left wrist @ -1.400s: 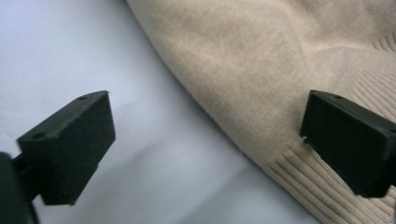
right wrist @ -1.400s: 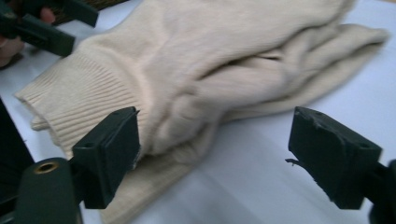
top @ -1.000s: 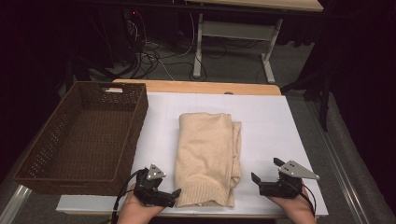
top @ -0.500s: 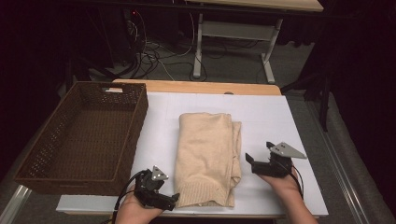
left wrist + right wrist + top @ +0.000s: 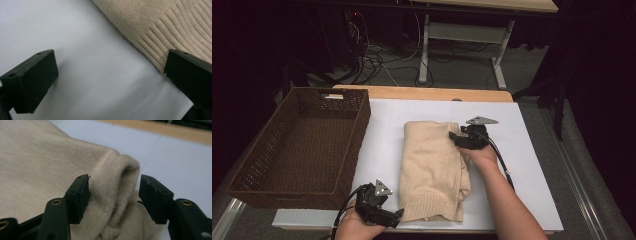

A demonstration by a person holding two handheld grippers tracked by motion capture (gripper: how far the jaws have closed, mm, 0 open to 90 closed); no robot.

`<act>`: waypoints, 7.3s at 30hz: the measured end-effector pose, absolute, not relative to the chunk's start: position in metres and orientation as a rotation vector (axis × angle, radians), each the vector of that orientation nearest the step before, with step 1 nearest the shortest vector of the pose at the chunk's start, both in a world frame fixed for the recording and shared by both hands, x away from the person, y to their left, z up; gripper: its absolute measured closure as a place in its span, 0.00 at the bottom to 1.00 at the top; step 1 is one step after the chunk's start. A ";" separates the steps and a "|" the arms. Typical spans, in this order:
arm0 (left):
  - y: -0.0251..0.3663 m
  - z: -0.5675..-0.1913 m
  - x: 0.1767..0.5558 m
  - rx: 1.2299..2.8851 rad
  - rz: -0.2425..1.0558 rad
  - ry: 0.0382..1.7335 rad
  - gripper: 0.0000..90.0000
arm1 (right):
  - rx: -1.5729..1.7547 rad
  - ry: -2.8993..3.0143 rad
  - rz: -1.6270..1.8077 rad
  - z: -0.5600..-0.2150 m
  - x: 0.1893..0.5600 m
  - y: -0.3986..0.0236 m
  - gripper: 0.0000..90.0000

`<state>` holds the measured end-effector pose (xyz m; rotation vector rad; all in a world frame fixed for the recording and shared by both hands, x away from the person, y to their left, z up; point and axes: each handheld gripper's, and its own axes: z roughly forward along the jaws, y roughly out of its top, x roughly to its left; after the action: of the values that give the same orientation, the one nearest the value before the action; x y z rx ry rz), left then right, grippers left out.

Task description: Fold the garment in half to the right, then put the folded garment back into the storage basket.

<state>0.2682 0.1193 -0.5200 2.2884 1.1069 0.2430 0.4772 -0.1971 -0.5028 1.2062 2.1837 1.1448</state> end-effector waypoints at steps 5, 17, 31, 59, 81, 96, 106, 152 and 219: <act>0.120 -0.520 0.269 2.290 0.239 1.101 0.00 | 1.178 2.234 1.165 -0.511 0.477 -0.193 0.89; 0.118 -0.518 0.268 2.295 0.229 1.107 0.00 | 1.154 2.027 1.090 -0.476 0.457 -0.222 0.95; 0.119 -0.517 0.270 2.309 0.207 1.083 0.00 | 1.237 2.061 1.089 -0.501 0.468 -0.227 0.70; 0.111 -0.511 0.281 2.423 0.158 1.083 0.00 | 1.142 1.940 1.192 -0.496 0.318 -0.318 0.02; 0.103 -0.504 0.292 2.555 0.075 1.105 0.00 | 1.157 1.938 1.233 -0.494 0.323 -0.312 0.02; 0.098 -0.500 0.298 2.631 0.028 1.111 0.00 | 1.143 1.960 1.234 -0.495 0.319 -0.312 0.02; 0.095 -0.496 0.301 2.693 0.020 1.091 0.00 | 1.145 1.965 1.252 -0.495 0.320 -0.308 0.03; 0.032 -0.483 0.317 2.751 -0.117 0.859 0.55 | 1.099 2.028 1.220 -0.500 0.319 -0.297 0.04; 0.071 -0.479 0.315 2.811 -0.174 0.879 0.71 | 1.425 2.116 1.086 -0.511 0.474 -0.207 0.17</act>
<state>0.3154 0.0706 -0.4792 2.8106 0.8791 -0.1744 0.4741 -0.2065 -0.5115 1.4251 2.1159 1.0855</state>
